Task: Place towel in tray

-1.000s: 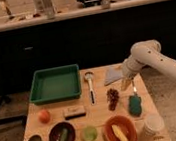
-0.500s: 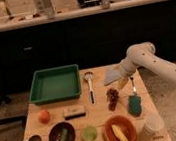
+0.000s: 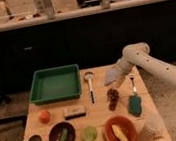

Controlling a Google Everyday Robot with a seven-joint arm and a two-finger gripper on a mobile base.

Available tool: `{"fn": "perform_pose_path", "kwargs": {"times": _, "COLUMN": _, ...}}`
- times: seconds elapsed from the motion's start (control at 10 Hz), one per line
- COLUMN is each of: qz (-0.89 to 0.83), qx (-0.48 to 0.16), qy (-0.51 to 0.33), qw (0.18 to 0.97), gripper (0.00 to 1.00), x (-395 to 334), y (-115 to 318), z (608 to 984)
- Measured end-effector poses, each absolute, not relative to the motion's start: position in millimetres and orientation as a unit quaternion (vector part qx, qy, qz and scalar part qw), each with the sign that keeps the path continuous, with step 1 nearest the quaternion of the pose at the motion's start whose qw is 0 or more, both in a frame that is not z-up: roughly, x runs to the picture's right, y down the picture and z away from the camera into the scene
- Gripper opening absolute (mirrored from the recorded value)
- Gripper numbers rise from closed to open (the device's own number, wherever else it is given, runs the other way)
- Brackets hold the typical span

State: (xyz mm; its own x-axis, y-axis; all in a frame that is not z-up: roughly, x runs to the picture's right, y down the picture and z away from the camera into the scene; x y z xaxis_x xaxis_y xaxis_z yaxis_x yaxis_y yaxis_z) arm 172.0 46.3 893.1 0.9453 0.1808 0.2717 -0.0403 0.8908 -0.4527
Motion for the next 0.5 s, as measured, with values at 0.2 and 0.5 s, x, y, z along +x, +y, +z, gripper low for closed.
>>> {"fn": "perform_pose_path", "kwargs": {"times": 0.2, "qz": 0.059, "qx": -0.229, "qy": -0.155, "qw": 0.959, "gripper": 0.8, "x": 171.0, "y": 44.5, "z": 903.3}}
{"fn": "perform_pose_path", "kwargs": {"times": 0.5, "qz": 0.062, "qx": -0.232, "qy": -0.156, "qw": 0.958, "gripper": 0.8, "x": 170.5, "y": 45.1, "z": 921.2}}
